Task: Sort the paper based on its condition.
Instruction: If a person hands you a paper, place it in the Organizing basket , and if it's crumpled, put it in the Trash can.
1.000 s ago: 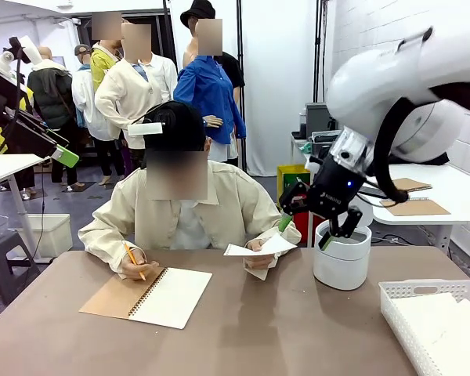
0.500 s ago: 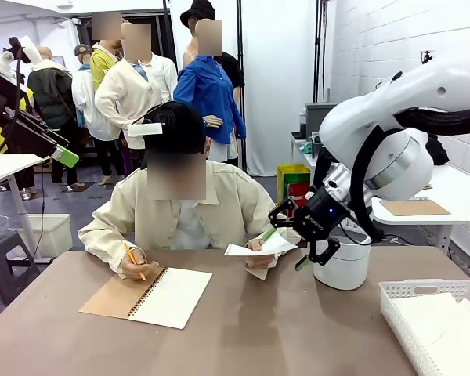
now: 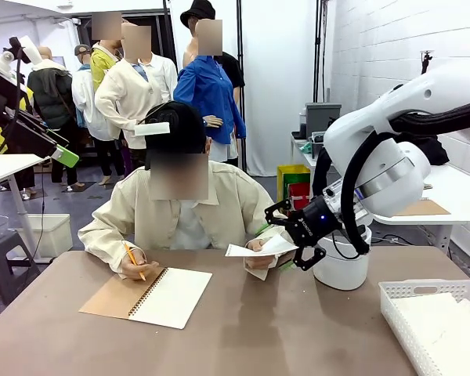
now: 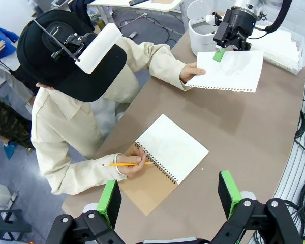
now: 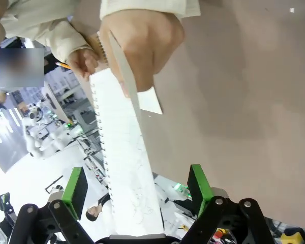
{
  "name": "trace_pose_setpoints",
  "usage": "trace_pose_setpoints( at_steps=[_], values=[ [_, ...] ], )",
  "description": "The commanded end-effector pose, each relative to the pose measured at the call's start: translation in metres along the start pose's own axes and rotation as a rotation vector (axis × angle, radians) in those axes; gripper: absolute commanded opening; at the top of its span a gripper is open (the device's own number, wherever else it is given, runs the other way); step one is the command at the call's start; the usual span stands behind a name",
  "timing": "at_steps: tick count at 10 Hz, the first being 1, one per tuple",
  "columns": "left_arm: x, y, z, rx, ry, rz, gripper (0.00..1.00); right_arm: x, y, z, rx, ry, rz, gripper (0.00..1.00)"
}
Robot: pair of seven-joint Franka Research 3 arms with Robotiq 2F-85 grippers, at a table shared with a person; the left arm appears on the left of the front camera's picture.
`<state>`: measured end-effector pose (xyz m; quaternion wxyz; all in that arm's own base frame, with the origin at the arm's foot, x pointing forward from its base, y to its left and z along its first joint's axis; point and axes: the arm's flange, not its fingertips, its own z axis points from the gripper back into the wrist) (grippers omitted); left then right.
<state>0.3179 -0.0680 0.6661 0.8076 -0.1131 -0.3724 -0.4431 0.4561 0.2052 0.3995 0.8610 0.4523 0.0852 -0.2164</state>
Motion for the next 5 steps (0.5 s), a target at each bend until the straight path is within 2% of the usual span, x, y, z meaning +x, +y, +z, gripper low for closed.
trace_pose_setpoints(
  at_steps=[1,4,5],
  values=[
    [-0.0004,0.0008,0.0005,-0.002,-0.003,0.001,1.00,0.0018,-0.0063,-0.0062,0.046,-0.008,0.032,1.00],
    [-0.0004,0.0008,0.0005,-0.002,-0.003,0.001,1.00,-0.0002,-0.0108,0.0020,0.069,0.066,0.091,0.97],
    [-0.0004,0.0008,0.0005,-0.002,-0.003,0.001,1.00,-0.0004,-0.0116,0.0033,0.070,0.099,0.099,0.78]
  ],
)
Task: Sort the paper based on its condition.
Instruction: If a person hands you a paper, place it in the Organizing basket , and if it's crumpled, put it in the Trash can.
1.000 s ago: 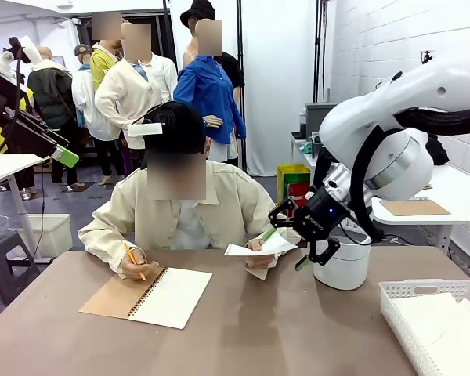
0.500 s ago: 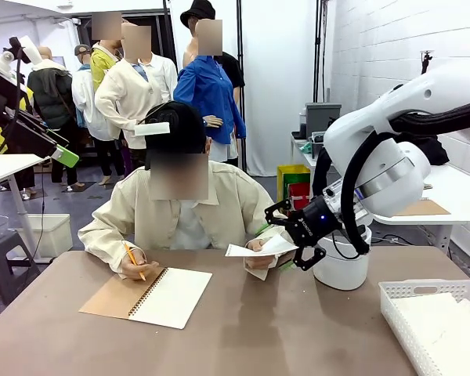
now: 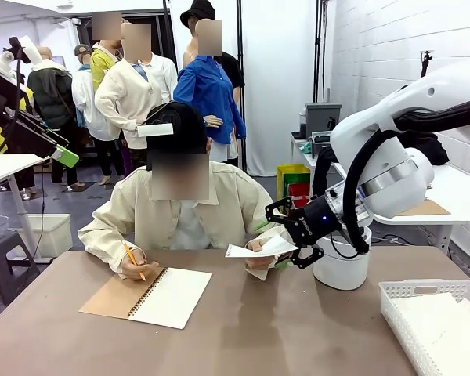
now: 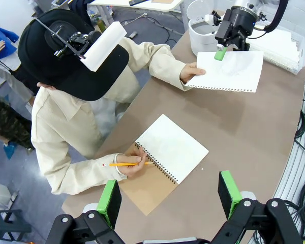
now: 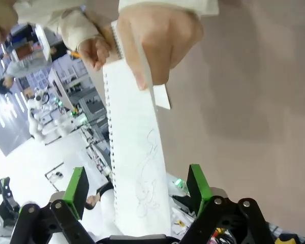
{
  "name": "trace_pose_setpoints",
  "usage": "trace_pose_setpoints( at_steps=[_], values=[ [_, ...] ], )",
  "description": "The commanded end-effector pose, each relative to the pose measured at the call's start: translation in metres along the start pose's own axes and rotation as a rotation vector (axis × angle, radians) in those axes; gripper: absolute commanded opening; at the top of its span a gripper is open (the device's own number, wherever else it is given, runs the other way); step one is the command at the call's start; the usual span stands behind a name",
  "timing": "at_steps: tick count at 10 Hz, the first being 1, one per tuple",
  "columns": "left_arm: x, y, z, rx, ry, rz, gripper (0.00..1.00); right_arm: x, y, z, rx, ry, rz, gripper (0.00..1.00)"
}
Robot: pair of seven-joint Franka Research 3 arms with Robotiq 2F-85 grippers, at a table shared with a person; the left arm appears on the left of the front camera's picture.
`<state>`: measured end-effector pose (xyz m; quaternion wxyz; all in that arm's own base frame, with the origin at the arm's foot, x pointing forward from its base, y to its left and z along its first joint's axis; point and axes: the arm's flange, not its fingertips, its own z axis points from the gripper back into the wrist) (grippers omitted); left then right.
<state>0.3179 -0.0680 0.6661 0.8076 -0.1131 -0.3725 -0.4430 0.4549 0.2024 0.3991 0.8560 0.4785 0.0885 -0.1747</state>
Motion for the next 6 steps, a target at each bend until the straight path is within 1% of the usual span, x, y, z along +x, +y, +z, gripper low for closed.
trace_pose_setpoints(
  at_steps=[1,4,6],
  values=[
    [-0.0004,0.0008,0.0005,-0.003,-0.003,0.001,1.00,-0.0018,-0.0108,0.0029,0.025,0.056,0.014,0.59],
    [-0.0004,0.0008,0.0005,-0.003,-0.003,0.001,1.00,-0.0006,-0.0108,0.0024,0.025,0.070,0.002,0.02],
    [-0.0004,0.0008,0.0005,-0.003,-0.003,0.001,1.00,-0.0001,-0.0109,0.0033,0.021,0.066,0.001,0.00]
  ],
)
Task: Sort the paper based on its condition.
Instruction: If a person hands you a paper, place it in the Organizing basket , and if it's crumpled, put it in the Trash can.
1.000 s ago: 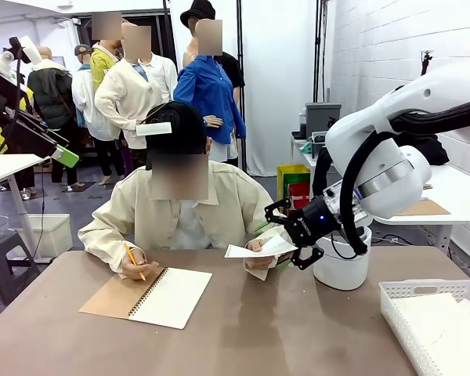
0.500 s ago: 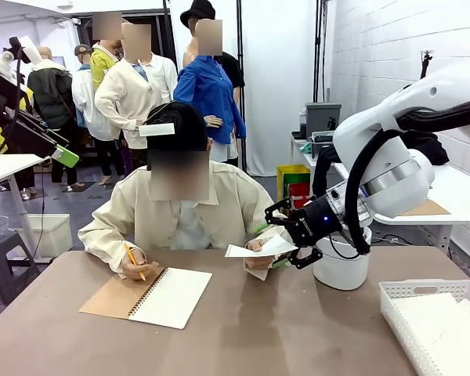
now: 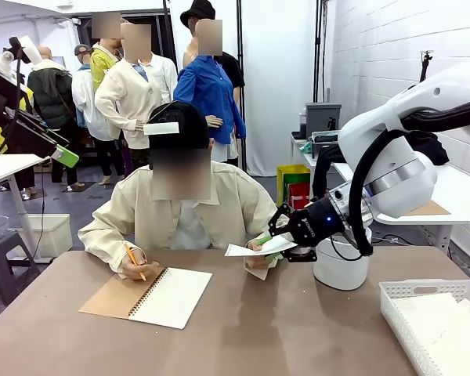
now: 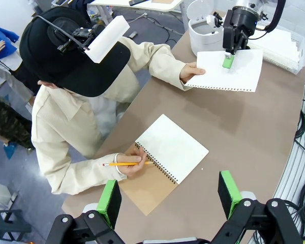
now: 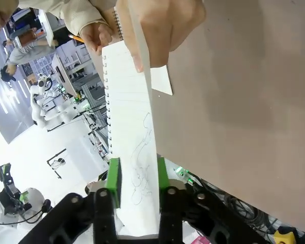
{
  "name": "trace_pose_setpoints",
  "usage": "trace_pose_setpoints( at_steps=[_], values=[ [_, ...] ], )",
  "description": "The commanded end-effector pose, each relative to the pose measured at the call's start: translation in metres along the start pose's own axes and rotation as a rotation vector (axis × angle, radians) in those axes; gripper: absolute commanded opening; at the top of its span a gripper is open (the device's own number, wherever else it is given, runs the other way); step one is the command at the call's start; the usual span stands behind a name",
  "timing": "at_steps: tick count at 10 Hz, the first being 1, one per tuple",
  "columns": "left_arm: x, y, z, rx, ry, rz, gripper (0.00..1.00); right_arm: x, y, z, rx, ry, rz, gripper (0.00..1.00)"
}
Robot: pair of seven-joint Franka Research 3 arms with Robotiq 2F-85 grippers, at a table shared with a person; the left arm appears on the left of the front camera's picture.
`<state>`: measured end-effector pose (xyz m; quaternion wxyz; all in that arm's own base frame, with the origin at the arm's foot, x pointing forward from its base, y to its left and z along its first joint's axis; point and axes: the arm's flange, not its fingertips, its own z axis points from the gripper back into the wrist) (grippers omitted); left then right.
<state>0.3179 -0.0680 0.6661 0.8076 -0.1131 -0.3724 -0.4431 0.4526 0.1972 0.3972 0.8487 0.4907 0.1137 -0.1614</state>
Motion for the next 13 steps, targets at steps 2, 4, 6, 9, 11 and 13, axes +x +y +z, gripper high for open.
trace_pose_setpoints(
  at_steps=[2,4,6,9,11,13],
  values=[
    [0.000,0.001,0.001,-0.002,-0.003,0.001,1.00,0.001,-0.006,-0.001,0.008,0.009,0.006,0.00],
    [0.000,0.001,0.001,-0.002,-0.003,0.001,1.00,-0.002,-0.004,0.003,0.009,0.011,0.024,0.00],
    [0.000,0.001,0.001,-0.002,-0.003,0.001,1.00,-0.006,0.003,0.006,0.011,0.025,0.069,0.00],
    [0.000,0.001,0.001,-0.002,-0.003,0.001,1.00,-0.020,0.033,0.023,-0.014,0.042,0.213,0.00],
    [0.000,0.001,0.001,-0.002,-0.003,0.001,1.00,-0.033,0.065,0.050,-0.073,0.042,0.298,0.00],
    [0.000,0.001,0.001,-0.002,-0.003,0.001,1.00,-0.055,0.096,0.080,-0.148,0.057,0.447,0.00]
  ],
)
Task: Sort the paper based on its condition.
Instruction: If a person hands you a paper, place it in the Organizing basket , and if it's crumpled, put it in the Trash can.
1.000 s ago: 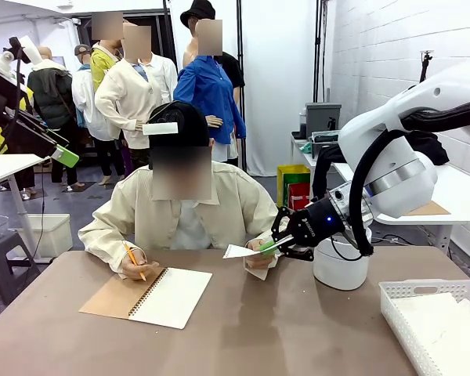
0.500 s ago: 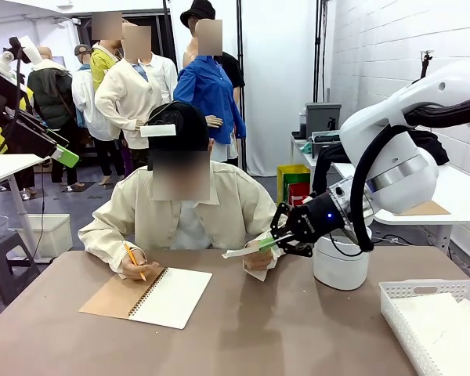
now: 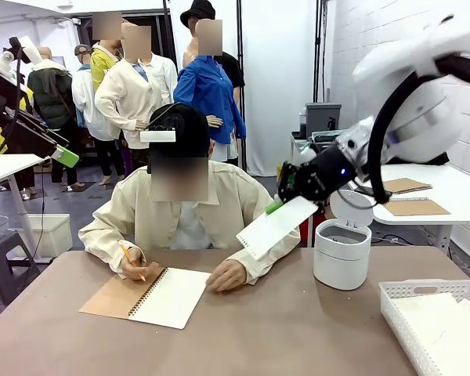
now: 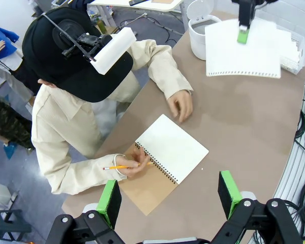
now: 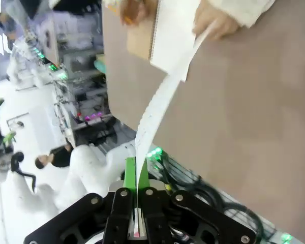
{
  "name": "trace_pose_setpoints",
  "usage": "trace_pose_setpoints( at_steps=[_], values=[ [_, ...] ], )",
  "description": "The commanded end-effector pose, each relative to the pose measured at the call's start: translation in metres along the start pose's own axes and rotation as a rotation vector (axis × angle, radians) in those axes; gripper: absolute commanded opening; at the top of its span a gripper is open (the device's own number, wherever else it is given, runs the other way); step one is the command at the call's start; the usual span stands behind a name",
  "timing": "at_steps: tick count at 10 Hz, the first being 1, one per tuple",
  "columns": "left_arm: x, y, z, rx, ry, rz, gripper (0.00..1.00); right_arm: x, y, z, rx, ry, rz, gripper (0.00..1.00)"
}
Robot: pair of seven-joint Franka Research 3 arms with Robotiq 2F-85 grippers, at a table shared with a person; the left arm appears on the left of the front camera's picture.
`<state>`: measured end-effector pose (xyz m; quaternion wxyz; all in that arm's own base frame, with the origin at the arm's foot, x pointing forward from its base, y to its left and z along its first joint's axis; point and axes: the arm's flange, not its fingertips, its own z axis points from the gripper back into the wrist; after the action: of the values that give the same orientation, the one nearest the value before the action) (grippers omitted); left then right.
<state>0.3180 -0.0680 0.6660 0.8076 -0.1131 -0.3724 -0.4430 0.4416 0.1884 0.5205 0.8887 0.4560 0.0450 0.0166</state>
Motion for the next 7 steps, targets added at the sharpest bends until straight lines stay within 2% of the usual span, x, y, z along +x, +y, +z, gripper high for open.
trace_pose_setpoints(
  at_steps=[1,4,5,6,7],
  values=[
    [0.000,0.001,0.001,-0.002,-0.003,0.001,1.00,-0.010,0.021,0.029,-0.076,0.040,0.173,0.00],
    [0.000,0.001,0.001,-0.002,-0.003,0.001,1.00,-0.035,0.072,0.084,-0.362,0.085,0.424,0.00],
    [0.000,0.001,0.001,-0.002,-0.003,0.001,1.00,-0.041,0.082,0.101,-0.423,0.088,0.489,0.00],
    [0.000,0.001,0.001,-0.002,-0.003,0.001,1.00,-0.044,0.090,0.118,-0.511,0.048,0.564,0.00],
    [0.000,0.001,0.001,-0.002,-0.003,0.001,1.00,-0.047,0.097,0.130,-0.626,0.064,0.605,0.00]
  ],
)
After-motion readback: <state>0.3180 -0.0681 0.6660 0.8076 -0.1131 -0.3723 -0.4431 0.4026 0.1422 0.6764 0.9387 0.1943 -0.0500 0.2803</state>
